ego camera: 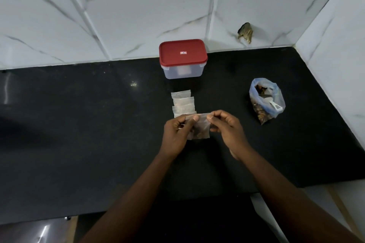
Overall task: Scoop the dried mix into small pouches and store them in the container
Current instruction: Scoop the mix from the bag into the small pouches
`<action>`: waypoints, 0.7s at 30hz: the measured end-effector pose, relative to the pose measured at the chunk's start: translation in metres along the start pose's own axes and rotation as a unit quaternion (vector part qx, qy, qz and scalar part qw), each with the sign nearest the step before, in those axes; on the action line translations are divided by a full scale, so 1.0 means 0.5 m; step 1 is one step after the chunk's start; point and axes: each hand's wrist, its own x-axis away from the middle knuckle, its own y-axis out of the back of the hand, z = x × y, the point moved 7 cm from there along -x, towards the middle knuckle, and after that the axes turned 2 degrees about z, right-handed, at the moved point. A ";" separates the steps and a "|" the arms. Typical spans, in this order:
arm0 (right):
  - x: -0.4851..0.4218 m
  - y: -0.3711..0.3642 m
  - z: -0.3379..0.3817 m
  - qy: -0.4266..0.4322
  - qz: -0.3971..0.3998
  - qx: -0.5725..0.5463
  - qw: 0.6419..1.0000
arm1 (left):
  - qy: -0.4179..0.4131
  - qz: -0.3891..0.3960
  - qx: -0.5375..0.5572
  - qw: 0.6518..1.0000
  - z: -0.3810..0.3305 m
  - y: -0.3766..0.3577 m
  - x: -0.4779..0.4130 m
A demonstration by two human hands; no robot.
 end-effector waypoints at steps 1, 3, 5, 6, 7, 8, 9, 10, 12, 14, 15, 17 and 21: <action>-0.001 -0.003 -0.001 0.000 0.001 -0.005 1.000 | 0.000 -0.002 0.002 1.000 0.000 0.001 -0.001; -0.004 -0.010 -0.004 -0.004 0.002 -0.012 1.000 | -0.005 -0.001 0.008 1.000 0.003 0.004 -0.004; -0.004 -0.017 -0.006 -0.011 0.003 -0.015 1.000 | -0.006 -0.003 0.018 1.000 0.006 0.007 -0.006; -0.002 -0.020 -0.006 -0.014 0.002 -0.016 1.000 | -0.002 -0.007 0.026 1.000 0.010 0.010 -0.008; -0.001 -0.021 -0.007 -0.016 -0.001 -0.018 1.000 | 0.003 -0.010 0.034 0.999 0.015 0.013 -0.009; 0.000 -0.022 -0.007 -0.014 -0.004 -0.018 1.000 | 0.008 -0.012 0.044 0.999 0.020 0.016 -0.010; 0.001 -0.022 -0.007 -0.013 -0.006 -0.016 1.000 | 0.013 -0.014 0.054 0.998 0.024 0.018 -0.009; 0.002 -0.023 -0.008 -0.012 -0.005 -0.013 1.000 | 0.015 -0.012 0.062 0.998 0.028 0.020 -0.008; 0.003 -0.027 -0.007 -0.005 0.002 0.007 1.000 | 0.017 -0.006 0.066 0.998 0.035 0.022 -0.007; 0.003 -0.034 -0.008 0.004 0.009 0.027 1.000 | 0.019 0.002 0.057 0.998 0.038 0.022 -0.005; 0.003 -0.038 -0.009 0.006 0.011 0.034 0.999 | 0.022 0.006 0.052 0.998 0.038 0.021 -0.004; 0.001 -0.044 -0.011 0.009 0.012 0.043 0.999 | 0.034 0.014 0.047 0.998 0.042 0.019 -0.002; -0.003 -0.054 -0.022 -0.005 0.018 0.029 0.999 | 0.057 0.017 0.054 0.997 0.056 0.024 0.005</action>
